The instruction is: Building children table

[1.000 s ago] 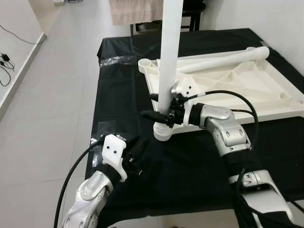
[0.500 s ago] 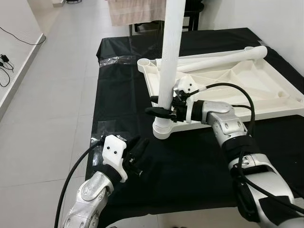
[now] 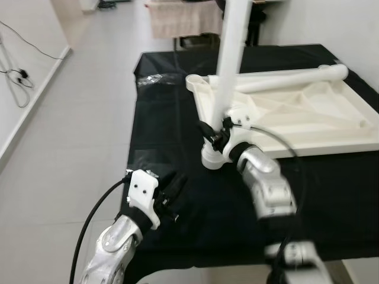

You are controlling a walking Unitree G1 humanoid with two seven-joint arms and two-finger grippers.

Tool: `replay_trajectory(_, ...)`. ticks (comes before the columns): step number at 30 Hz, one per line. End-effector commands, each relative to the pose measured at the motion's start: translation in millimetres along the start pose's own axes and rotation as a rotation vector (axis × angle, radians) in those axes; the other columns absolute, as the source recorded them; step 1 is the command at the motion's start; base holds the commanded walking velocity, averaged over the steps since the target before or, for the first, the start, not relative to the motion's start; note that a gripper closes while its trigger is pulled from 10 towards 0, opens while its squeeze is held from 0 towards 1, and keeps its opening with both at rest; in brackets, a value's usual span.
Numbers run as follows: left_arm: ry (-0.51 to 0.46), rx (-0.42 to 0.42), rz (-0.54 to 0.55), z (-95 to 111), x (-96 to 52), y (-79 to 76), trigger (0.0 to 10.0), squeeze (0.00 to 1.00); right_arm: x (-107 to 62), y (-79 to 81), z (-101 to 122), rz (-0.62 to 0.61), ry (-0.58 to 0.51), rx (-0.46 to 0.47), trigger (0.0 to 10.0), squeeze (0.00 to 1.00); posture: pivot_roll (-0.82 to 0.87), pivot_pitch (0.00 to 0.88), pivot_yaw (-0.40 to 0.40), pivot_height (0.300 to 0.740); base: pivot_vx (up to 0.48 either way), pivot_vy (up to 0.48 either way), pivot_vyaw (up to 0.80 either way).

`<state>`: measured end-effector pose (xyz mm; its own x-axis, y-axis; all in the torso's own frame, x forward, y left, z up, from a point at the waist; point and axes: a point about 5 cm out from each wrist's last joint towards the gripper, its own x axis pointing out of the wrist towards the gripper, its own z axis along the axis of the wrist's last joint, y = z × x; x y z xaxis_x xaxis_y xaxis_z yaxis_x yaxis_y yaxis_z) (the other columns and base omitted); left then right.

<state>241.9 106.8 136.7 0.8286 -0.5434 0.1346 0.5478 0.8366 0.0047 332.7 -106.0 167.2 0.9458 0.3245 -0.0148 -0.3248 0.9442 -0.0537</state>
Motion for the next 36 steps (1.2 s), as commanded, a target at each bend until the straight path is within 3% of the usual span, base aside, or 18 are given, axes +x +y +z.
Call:
replay_trajectory(1, 0.011, -0.007, -0.012, -2, 0.0, -1.4, 10.0, 0.0, -1.1, -4.4, -33, 0.007, 0.168, 0.0, 0.0, 0.0, -0.01, 0.142, -0.008, 0.74, 0.0, 0.0, 0.0)
replay_trajectory(4, 0.009, -0.007, -0.008, -2, 0.5, -1.3, 10.0, 0.0, 3.2, -8.0, -39, -0.006, 0.203, 0.066, 0.0, 0.0, 0.0, 0.141, -0.012, 0.74, 0.0, 0.0, 0.0)
replay_trajectory(7, 0.007, -0.002, 0.001, -2, 0.1, -0.7, 10.0, 0.0, 3.1, -5.1, -37, -0.006, 0.198, 0.064, 0.0, 0.0, 0.01, 0.144, -0.008, 0.74, 0.0, 0.0, 0.0)
replay_trajectory(8, 0.005, 0.0, 0.006, -2, -0.1, -0.3, 10.0, 0.0, 3.7, -5.0, -34, -0.026, 0.188, 0.057, 10.0, 0.0, 0.0, 0.145, -0.006, 0.74, 0.0, 0.0, 0.0)
replay_trajectory(9, 0.005, -0.001, 0.007, -2, -0.4, -0.2, 10.0, 0.0, 2.5, -2.9, -29, -0.035, 0.177, 0.049, 10.0, 0.0, 0.0, 0.143, -0.003, 0.74, 0.0, 0.0, 0.0)
replay_trajectory(10, 0.007, -0.005, 0.003, -2, -0.4, -0.3, 10.0, 0.0, 2.9, -1.0, -22, -0.012, 0.152, 0.063, 10.0, 1.0, 0.0, 0.143, -0.002, 0.74, 0.0, 0.0, 0.0)
replay_trajectory(15, 0.012, -0.013, -0.011, -3, 0.0, -0.9, 10.0, 0.0, 9.1, -1.8, -2, 0.094, 0.079, 0.072, 10.0, 1.0, 0.0, 0.139, 0.004, 0.74, 0.0, 0.0, 0.0)
replay_trajectory(16, 0.013, -0.014, -0.012, -3, 0.1, -1.1, 10.0, 0.0, 13.0, -4.8, 6, 0.155, 0.052, 0.071, 10.0, 0.01, 0.01, 0.137, 0.003, 0.74, 0.0, 0.0, 0.0)
replay_trajectory(21, 0.014, -0.016, -0.011, -4, 0.6, -1.8, 10.0, 0.0, 15.1, -15.9, 33, 0.495, -0.023, -0.038, 10.0, 0.0, 0.01, 0.129, -0.002, 0.74, 0.0, 0.0, 0.0)
replay_trajectory(26, 0.013, -0.016, -0.009, -4, 0.6, -1.9, 10.0, 0.0, 16.2, -21.5, 37, 0.572, -0.022, -0.066, 10.0, 0.0, 0.01, 0.125, -0.004, 0.74, 0.0, 0.0, 0.0)
replay_trajectory(29, 0.016, -0.017, -0.008, -6, 0.3, -2.6, 10.0, 0.0, 25.9, -30.3, 42, 0.626, -0.02, -0.013, 10.0, 0.0, 0.02, 0.115, -0.001, 0.74, 0.0, 0.0, 0.0)
replay_trajectory(35, 0.019, -0.021, -0.012, -6, 0.2, -2.9, 10.0, 0.0, 31.4, -32.9, 43, 0.713, 0.002, 0.023, 10.0, 0.0, 0.02, 0.115, -0.001, 0.74, 0.0, 0.0, 0.0)
replay_trajectory(36, 0.019, -0.021, -0.013, -6, 0.2, -3.0, 10.0, 0.0, 32.0, -33.0, 43, 0.726, 0.007, 0.028, 1.6, 0.0, 0.02, 0.113, -0.002, 0.74, 0.0, 0.0, 0.0)
